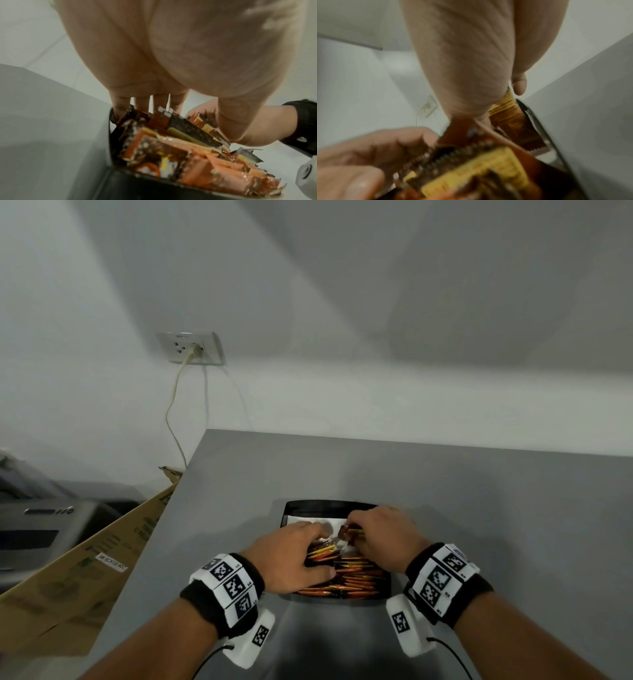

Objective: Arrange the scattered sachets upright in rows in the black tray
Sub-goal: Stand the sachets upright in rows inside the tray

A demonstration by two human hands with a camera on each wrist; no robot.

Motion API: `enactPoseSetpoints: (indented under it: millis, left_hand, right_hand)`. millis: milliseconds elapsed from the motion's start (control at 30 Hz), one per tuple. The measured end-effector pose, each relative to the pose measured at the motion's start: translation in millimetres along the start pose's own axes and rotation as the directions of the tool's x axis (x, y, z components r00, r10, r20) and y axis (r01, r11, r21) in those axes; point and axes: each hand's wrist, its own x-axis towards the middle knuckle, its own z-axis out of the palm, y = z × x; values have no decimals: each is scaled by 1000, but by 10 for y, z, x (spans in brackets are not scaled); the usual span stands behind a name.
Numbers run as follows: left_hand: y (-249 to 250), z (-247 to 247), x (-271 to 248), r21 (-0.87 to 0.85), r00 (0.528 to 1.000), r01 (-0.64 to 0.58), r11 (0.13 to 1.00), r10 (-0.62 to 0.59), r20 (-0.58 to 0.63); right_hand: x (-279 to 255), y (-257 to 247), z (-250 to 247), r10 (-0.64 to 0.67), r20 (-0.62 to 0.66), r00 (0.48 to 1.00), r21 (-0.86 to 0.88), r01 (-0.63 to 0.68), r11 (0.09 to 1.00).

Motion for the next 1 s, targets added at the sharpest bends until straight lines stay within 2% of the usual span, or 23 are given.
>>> enactPoseSetpoints:
  millis: [100,200,267,333,367,400,467,533,600,700,767,833,900,967,1000]
  left_hand:
    - [-2,-4,-16,-19,1000,15,1000,-16,-18]
    - [58,-83,-38,-92,994,48,995,-57,-96]
    - [107,-180,-49,-237,981,52,970,-94,-171]
    - [188,-303,-62,-447,961,9,895,-132,-244]
    - [246,-364,-67,-558,951,-22,830,-156,-268]
    - [322,-412,-71,-682,949,-49,729,-179,-260]
    - [493,-451,-81,-904,976,-62,424,-162,-142]
    - [638,-419,-108,-990,1000,10,143,-13,8]
    - [738,-371,-146,-993,983,118,-30,147,113]
    - [828,-344,-199,-973,949,157,-170,299,101]
    - [873,-321,-213,-973,959,117,-198,278,58]
    - [895,-291,-208,-969,978,76,-234,205,27]
    - [905,-267,-199,-958,993,20,-285,115,-13]
    - [926,-250,-204,-944,997,-17,-330,61,-40]
    - [943,-239,-208,-939,997,-24,-342,58,-47]
  right_hand:
    - [-75,17,-70,49,-51,997,201,-38,979]
    - [-162,35,-232,113,-42,993,450,-82,889]
    - [-216,33,-408,153,-42,987,592,-99,800]
    - [-283,-27,-633,137,-14,991,716,-86,693]
    - [-316,-73,-744,108,-6,994,754,-66,654]
    - [-353,-130,-851,73,1,997,779,-46,625]
    - [-423,-265,-1052,-2,20,1000,819,-16,573]
    - [-487,-400,-1215,-65,24,998,835,16,550]
    - [-533,-507,-1317,-113,40,993,822,31,569]
    - [-570,-603,-1362,-126,78,989,758,23,652]
    - [-552,-617,-1333,-114,66,991,629,47,776]
    - [-550,-614,-1279,-73,3,997,440,64,896]
    - [-587,-620,-1252,-7,-74,997,467,41,883]
    - [-636,-636,-1228,7,-76,997,526,34,849]
    - [-648,-649,-1209,-10,-57,998,493,37,869]
